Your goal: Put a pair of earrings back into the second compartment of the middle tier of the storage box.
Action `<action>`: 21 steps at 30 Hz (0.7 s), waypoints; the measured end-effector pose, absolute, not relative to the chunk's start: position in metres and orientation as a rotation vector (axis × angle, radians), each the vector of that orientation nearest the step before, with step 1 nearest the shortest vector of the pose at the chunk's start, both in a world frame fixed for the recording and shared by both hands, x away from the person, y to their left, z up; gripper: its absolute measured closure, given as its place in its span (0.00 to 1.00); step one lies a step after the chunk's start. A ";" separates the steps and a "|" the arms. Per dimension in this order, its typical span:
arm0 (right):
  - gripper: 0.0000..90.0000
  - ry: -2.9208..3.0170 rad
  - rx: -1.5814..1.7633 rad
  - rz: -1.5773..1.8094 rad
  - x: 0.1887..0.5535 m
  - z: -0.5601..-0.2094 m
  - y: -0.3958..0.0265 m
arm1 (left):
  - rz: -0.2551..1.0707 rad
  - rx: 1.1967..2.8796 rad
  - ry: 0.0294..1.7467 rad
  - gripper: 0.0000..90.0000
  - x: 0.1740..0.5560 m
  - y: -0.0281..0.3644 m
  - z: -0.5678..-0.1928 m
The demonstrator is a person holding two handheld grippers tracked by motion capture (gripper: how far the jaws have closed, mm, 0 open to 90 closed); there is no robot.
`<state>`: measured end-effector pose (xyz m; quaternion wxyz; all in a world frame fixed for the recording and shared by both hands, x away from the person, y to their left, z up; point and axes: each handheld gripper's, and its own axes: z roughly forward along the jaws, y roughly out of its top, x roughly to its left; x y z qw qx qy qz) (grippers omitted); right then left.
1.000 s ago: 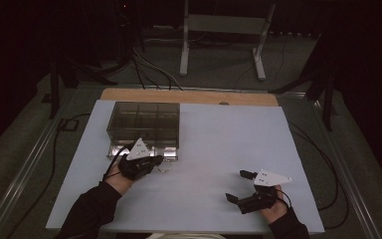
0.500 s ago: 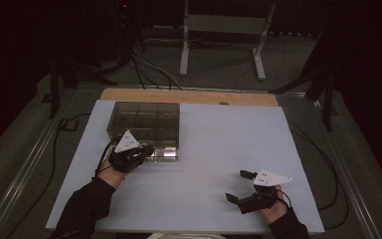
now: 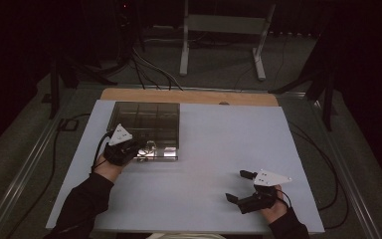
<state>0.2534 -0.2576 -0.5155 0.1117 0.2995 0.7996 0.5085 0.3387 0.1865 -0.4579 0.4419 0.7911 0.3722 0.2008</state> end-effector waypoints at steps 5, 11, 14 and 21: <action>0.00 2.347 0.880 1.492 0.253 -0.515 -0.258 | 0.511 1.951 0.966 0.98 0.343 0.191 -0.460; 0.00 2.348 0.879 1.488 0.253 -0.516 -0.258 | 0.508 1.953 1.000 0.98 0.347 0.193 -0.466; 0.00 2.348 0.878 1.490 0.253 -0.515 -0.258 | 0.503 1.956 1.019 0.98 0.349 0.194 -0.469; 0.00 2.351 0.878 1.488 0.253 -0.515 -0.258 | 0.511 1.972 1.047 0.98 0.351 0.196 -0.473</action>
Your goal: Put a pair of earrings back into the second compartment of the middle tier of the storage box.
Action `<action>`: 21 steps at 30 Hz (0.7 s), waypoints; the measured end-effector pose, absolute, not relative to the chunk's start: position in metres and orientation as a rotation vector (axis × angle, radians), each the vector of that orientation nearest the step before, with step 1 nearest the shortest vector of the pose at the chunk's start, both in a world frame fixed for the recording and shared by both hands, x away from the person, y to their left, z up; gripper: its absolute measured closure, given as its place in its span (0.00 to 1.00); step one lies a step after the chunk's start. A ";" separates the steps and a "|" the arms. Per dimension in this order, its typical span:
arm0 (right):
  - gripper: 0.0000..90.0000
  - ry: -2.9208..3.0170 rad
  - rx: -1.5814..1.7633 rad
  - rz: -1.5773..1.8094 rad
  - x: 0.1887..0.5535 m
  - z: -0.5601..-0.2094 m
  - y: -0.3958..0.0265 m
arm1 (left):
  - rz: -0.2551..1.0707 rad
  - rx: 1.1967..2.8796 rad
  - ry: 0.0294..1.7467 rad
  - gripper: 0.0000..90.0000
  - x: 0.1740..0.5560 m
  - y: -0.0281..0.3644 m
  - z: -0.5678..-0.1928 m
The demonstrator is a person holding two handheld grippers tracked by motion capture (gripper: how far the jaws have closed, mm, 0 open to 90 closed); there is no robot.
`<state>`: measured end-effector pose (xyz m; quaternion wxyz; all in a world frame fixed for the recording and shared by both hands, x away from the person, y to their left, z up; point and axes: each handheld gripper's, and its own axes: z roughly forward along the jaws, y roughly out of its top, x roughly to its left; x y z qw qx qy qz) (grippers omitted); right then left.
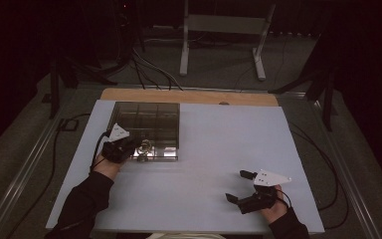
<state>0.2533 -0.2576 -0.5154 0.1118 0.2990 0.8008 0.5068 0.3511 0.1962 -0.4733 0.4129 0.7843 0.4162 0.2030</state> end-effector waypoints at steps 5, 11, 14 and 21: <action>0.00 2.352 0.879 1.485 0.253 -0.516 -0.257 | 0.518 1.983 1.055 0.98 0.352 0.195 -0.476; 0.00 2.353 0.879 1.484 0.253 -0.516 -0.257 | 0.542 1.996 1.053 0.98 0.352 0.191 -0.477; 0.00 2.355 0.880 1.480 0.253 -0.516 -0.257 | 0.581 2.015 1.064 0.98 0.352 0.189 -0.477; 0.00 2.353 0.877 1.480 0.253 -0.516 -0.258 | 0.541 1.965 1.049 0.91 0.351 0.191 -0.474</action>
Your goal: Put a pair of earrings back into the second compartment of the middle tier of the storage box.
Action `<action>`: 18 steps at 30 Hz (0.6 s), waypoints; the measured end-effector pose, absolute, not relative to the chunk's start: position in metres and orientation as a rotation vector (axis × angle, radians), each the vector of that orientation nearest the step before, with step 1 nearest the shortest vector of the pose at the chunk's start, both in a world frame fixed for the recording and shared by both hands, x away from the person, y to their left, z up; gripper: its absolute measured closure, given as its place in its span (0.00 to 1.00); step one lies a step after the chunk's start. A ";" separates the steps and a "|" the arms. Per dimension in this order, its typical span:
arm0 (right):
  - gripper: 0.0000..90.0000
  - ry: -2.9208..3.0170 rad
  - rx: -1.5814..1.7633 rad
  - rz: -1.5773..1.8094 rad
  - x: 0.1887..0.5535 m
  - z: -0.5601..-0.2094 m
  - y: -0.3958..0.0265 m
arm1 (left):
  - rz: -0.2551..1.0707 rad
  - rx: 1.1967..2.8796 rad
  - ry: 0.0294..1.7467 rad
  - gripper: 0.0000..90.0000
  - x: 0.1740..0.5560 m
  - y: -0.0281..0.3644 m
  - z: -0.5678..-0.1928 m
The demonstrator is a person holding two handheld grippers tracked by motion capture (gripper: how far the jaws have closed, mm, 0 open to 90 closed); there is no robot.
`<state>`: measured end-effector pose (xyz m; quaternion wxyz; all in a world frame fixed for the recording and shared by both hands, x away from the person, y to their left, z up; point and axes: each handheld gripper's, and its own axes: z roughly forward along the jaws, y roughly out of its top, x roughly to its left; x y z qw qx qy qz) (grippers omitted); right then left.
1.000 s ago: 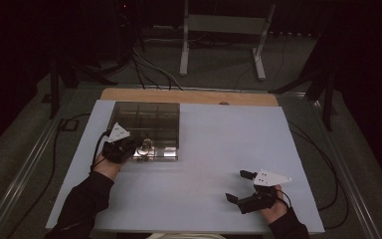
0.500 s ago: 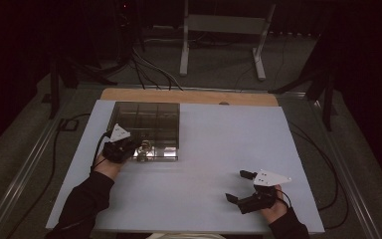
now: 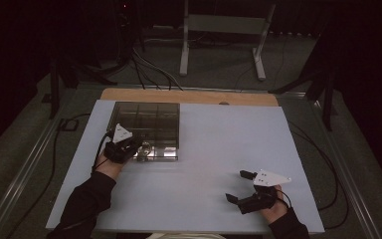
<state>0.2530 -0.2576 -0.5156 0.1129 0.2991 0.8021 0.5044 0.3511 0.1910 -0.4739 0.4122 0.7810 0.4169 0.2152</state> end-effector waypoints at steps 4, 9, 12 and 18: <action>0.00 2.353 0.876 1.481 0.253 -0.516 -0.258 | 0.486 1.930 1.026 0.83 0.347 0.190 -0.467; 0.00 2.353 0.877 1.483 0.253 -0.516 -0.258 | 0.440 1.912 1.005 0.75 0.344 0.188 -0.462; 0.00 2.352 0.881 1.482 0.253 -0.516 -0.258 | 0.447 1.919 1.012 0.66 0.342 0.186 -0.462; 0.00 2.348 0.880 1.489 0.253 -0.516 -0.260 | 0.436 1.927 1.000 0.54 0.340 0.183 -0.458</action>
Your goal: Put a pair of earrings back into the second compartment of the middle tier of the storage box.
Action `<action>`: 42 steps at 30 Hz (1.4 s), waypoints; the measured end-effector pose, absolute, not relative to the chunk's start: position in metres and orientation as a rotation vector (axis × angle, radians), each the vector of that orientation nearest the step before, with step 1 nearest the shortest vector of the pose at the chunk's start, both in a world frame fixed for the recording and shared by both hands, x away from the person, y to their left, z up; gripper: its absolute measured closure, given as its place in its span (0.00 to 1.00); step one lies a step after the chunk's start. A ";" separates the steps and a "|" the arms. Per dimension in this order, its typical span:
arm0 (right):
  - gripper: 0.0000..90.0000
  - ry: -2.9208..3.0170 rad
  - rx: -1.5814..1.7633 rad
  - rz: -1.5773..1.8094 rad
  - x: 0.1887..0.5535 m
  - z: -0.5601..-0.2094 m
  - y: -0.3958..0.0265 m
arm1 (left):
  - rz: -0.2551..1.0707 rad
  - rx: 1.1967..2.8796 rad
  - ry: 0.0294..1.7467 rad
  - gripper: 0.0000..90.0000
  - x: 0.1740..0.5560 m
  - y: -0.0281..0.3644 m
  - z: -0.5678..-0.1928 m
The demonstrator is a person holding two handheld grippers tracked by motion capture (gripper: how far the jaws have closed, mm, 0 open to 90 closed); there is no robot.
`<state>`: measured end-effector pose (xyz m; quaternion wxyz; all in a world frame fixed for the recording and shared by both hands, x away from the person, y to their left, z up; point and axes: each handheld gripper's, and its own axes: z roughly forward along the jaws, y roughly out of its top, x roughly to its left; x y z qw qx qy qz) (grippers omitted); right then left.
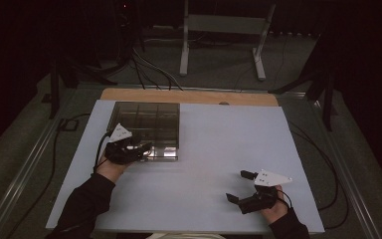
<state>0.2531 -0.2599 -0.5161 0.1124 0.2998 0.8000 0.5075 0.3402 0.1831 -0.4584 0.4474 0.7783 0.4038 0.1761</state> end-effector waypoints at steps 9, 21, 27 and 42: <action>0.00 2.344 0.891 1.498 0.254 -0.517 -0.262 | 0.439 1.907 1.007 0.34 0.338 0.182 -0.447; 0.00 2.347 0.884 1.495 0.254 -0.516 -0.260 | 0.380 1.916 0.892 0.02 0.324 0.176 -0.433; 0.00 2.351 0.881 1.483 0.253 -0.515 -0.257 | 0.366 1.887 0.826 0.01 0.314 0.172 -0.434; 0.00 2.351 0.880 1.481 0.253 -0.515 -0.258 | 0.308 1.898 0.780 0.01 0.286 0.170 -0.451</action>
